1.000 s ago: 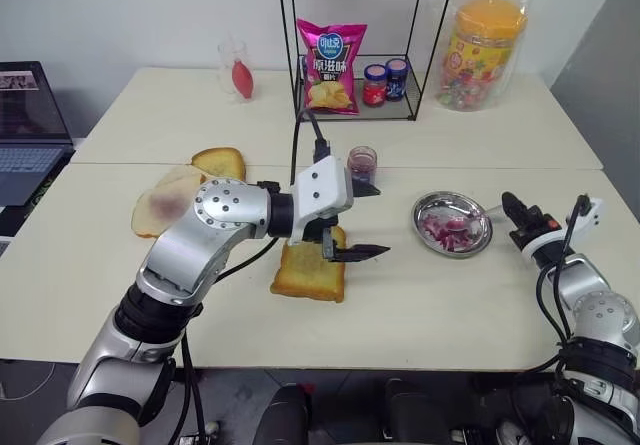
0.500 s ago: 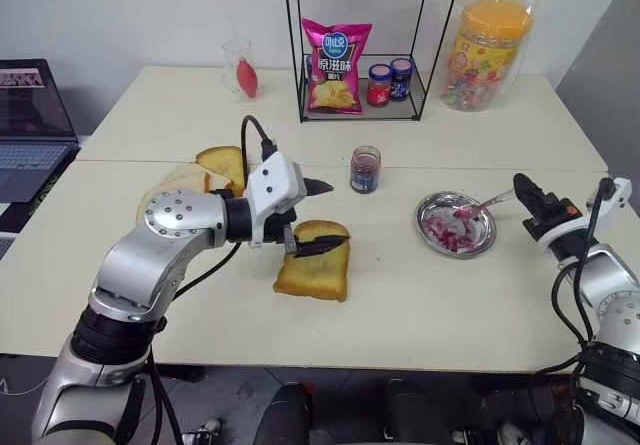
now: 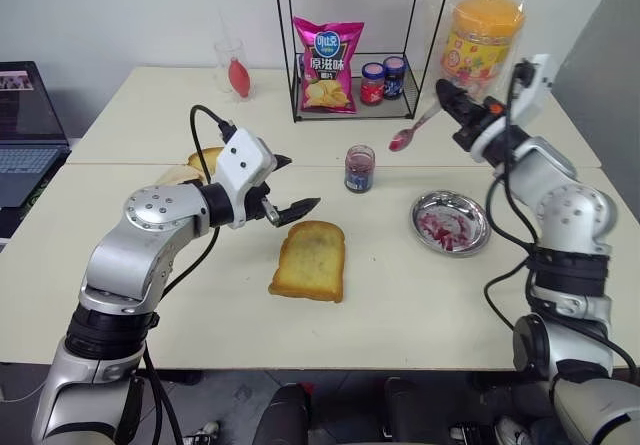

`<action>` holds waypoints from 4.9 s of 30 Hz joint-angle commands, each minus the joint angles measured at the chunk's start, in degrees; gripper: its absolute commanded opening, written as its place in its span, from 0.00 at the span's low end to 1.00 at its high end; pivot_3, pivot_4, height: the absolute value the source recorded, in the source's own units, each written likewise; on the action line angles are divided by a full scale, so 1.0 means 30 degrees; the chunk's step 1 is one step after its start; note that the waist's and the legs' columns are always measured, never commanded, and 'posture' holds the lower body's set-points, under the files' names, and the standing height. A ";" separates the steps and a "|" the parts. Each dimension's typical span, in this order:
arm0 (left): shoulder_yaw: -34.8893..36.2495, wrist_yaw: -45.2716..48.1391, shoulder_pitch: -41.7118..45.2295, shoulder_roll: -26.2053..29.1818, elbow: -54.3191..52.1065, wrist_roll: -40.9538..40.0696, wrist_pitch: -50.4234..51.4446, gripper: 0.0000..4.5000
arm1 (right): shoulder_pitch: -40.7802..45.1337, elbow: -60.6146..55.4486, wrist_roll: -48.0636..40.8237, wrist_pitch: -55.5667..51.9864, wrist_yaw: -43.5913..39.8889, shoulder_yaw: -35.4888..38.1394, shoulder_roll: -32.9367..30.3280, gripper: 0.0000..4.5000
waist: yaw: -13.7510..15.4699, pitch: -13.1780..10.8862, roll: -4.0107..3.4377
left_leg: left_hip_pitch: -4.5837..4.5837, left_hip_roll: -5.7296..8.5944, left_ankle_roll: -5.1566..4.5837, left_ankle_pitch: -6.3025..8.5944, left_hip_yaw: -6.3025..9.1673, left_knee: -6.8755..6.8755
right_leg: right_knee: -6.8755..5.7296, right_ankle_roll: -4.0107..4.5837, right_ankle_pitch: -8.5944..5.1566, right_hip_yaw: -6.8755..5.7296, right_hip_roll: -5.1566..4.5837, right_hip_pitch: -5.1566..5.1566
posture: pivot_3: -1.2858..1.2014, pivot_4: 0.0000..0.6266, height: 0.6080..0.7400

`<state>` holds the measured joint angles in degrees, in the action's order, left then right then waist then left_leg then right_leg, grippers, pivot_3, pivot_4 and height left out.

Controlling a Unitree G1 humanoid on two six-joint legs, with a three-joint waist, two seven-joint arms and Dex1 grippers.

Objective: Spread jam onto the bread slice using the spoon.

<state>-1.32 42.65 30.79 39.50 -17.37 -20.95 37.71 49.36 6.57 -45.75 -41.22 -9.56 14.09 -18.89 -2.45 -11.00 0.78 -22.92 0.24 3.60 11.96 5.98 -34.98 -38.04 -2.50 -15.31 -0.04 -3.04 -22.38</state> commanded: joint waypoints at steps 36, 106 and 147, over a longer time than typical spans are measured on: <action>0.0453 -0.1427 -0.0664 -0.0187 0.0152 0.1647 -0.0824 1.00 | 0.4666 1.2491 1.1649 1.1413 -0.6090 -0.4818 0.2968 0.00 | -0.0002 -0.0001 -0.0002 | 0.0001 -0.0007 0.0005 -0.0002 -0.0018 0.0007 | -0.0039 0.0012 0.0008 0.0017 0.0000 -0.0044 | 0.52 0.24 1.00; 0.0474 -0.2132 0.0932 -0.1035 0.1628 0.1860 -0.1081 1.00 | 0.7076 1.4238 0.4770 0.3871 -0.2174 0.3928 0.3513 0.00 | -0.0269 0.0000 0.0001 | 0.0000 -0.0003 0.0003 -0.0002 -0.0281 0.0000 | -0.0313 0.0013 0.0008 0.0284 0.0001 -0.0281 | 0.52 0.24 1.00; 0.4955 0.0562 -0.4787 0.1490 -0.2774 -0.1793 -0.0106 1.00 | 0.2021 -0.0465 -0.2113 -0.5124 0.1433 0.2496 0.7126 0.00 | -0.0276 0.0003 0.0007 | -0.0005 -0.0019 0.0000 -0.0001 -0.0291 0.0001 | -0.0313 0.0014 0.0007 0.0295 0.0007 -0.0296 | 0.52 0.24 1.00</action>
<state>9.14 43.08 19.82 41.72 -21.12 -24.36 37.09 58.35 13.82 -50.04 -53.90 -4.16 26.75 1.09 -3.27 -10.99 0.80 -22.94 0.18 3.60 11.95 5.11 -34.98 -38.99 -2.46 -15.29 0.84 -3.02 -23.26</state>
